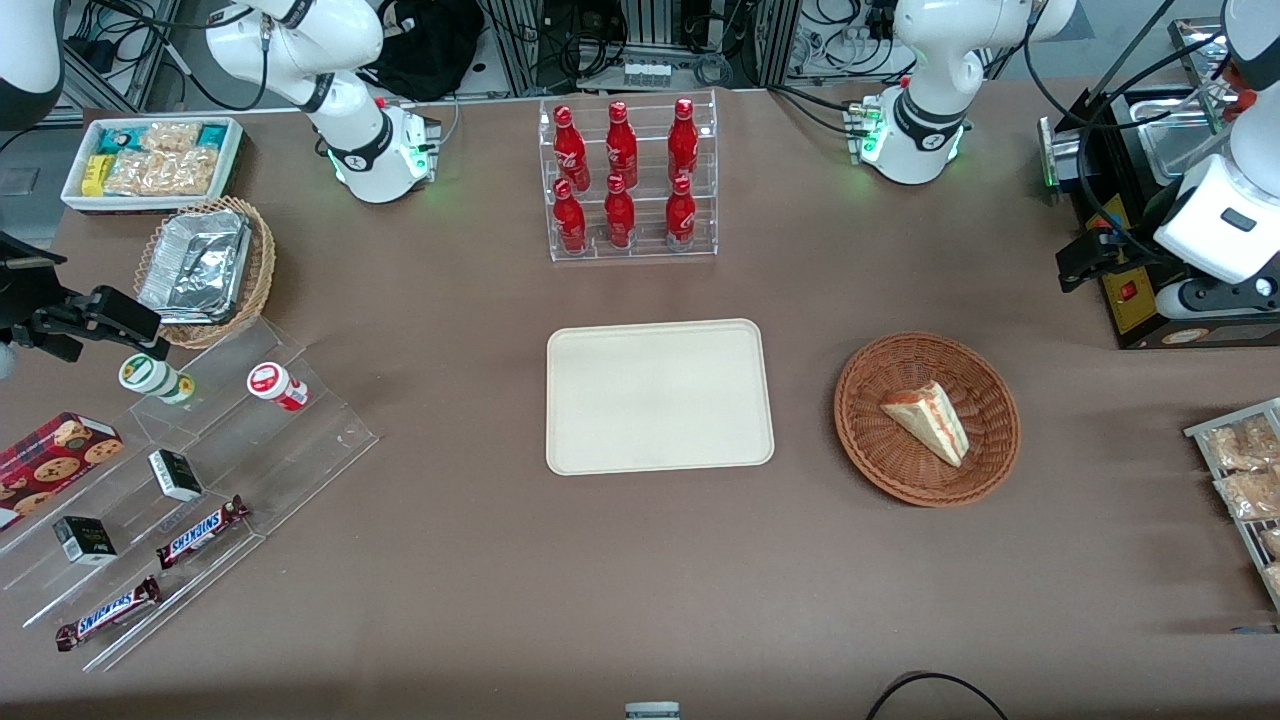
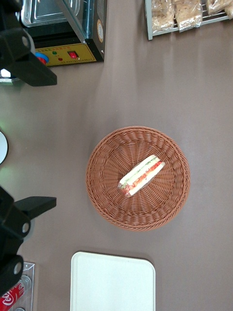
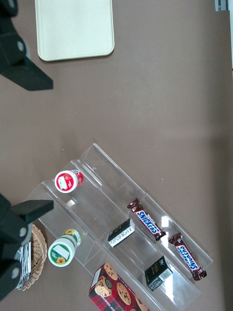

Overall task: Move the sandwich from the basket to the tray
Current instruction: 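Move the left gripper over the wicker basket above the wrapped sandwich, then lower the open left gripper around the sandwich and close it, then lift the sandwich out of the basket and carry it toward the cream tray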

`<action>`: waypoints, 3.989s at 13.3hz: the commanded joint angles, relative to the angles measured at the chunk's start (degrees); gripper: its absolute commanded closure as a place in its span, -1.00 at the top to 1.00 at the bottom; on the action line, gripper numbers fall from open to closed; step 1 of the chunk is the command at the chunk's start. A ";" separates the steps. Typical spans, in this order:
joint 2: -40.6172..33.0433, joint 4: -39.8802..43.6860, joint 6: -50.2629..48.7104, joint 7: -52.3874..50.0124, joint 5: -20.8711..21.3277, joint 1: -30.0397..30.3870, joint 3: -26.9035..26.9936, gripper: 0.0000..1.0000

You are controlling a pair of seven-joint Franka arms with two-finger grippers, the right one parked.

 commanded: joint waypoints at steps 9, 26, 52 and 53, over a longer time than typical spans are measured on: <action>1.18 -17.48 17.98 -11.03 -0.01 -1.54 -1.76 1.00; 12.06 -37.30 54.24 -52.72 -0.10 -1.10 -4.49 1.00; 25.94 -5.74 36.45 -55.18 3.41 -30.70 -7.04 -0.86; 28.13 -5.48 40.14 -55.00 4.55 -32.37 -6.95 -0.86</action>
